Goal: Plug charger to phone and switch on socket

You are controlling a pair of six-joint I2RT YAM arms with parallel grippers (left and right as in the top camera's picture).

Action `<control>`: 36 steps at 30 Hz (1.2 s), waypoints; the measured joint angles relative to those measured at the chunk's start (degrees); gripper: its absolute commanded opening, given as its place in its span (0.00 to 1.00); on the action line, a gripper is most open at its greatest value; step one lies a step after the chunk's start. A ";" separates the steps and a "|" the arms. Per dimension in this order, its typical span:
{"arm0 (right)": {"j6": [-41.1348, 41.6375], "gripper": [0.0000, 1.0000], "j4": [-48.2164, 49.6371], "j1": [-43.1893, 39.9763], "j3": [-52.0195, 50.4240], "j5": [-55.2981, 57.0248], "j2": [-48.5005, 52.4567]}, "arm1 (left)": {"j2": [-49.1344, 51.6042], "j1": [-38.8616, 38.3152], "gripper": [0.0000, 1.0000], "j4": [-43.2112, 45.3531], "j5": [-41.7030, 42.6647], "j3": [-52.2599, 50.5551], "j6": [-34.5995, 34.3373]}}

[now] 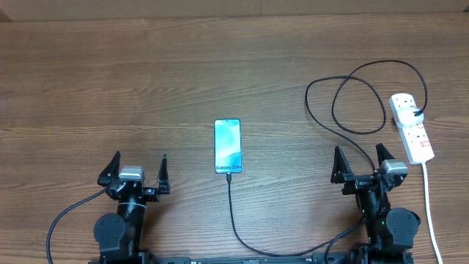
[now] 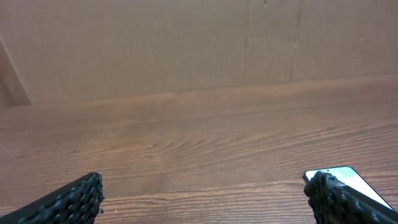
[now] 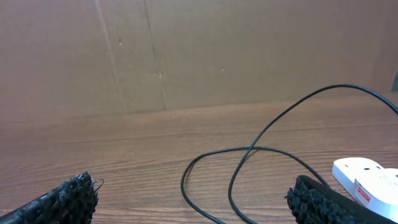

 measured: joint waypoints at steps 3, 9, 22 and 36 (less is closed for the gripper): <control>0.00 1.00 0.00 0.00 0.00 0.00 0.00 | -0.02 0.02 1.00 -0.07 -0.57 0.00 0.00; 0.00 1.00 0.00 0.00 0.00 0.02 0.00 | -0.02 0.02 1.00 -0.07 -0.85 0.00 0.00; 0.02 1.00 0.02 0.00 0.00 0.00 0.00 | -0.02 0.02 1.00 -0.04 -0.85 0.00 0.00; 0.00 1.00 0.00 0.00 0.00 0.00 0.00 | -0.02 0.02 1.00 -0.04 -0.85 0.00 0.00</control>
